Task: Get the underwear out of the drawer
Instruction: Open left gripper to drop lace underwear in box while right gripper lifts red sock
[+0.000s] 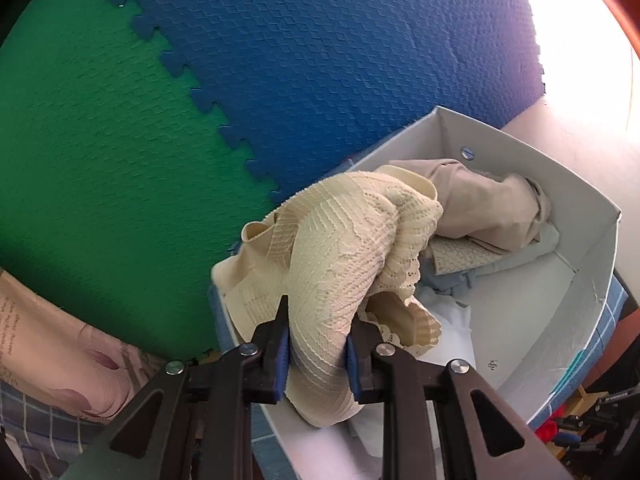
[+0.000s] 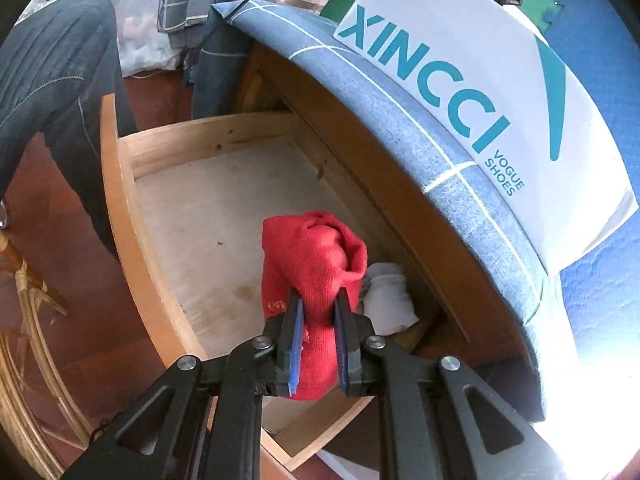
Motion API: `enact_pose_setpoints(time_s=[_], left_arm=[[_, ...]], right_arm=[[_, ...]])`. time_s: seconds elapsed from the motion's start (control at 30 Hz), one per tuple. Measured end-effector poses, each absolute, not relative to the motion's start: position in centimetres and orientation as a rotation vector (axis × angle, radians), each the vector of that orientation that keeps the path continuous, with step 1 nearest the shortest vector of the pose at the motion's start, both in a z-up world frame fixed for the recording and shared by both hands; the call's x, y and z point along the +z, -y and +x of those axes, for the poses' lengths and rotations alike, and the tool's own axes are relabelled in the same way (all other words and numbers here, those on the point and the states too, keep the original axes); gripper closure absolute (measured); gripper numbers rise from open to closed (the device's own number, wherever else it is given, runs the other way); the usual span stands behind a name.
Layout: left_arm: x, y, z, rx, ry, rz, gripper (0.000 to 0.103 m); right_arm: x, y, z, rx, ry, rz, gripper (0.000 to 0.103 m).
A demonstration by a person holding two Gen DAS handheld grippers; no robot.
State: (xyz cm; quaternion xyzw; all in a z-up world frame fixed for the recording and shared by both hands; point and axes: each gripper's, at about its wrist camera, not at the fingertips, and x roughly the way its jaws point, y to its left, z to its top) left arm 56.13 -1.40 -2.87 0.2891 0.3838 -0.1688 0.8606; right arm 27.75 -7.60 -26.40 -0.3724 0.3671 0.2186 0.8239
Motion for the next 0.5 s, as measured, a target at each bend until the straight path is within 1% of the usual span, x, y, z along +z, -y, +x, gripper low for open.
enact_pose_setpoints(time_s=[0.23,0.33,0.5], left_arm=[[-0.9,1.8,55.6,-0.313,-0.758,0.61,0.08],[-2.4,3.3,55.7,-0.282,-0.758,0.711,0.08],[-4.8,5.0,56.6,-0.257,-0.787,0.75,0.08]], right_arm=[[-26.2,8.1,28.1,0.451,-0.778,-0.747,0.091],[-26.0,8.5,27.7,0.448,-0.78,-0.73,0.091],[-26.3,8.1,27.6,0.459,-0.772,-0.737,0.091]])
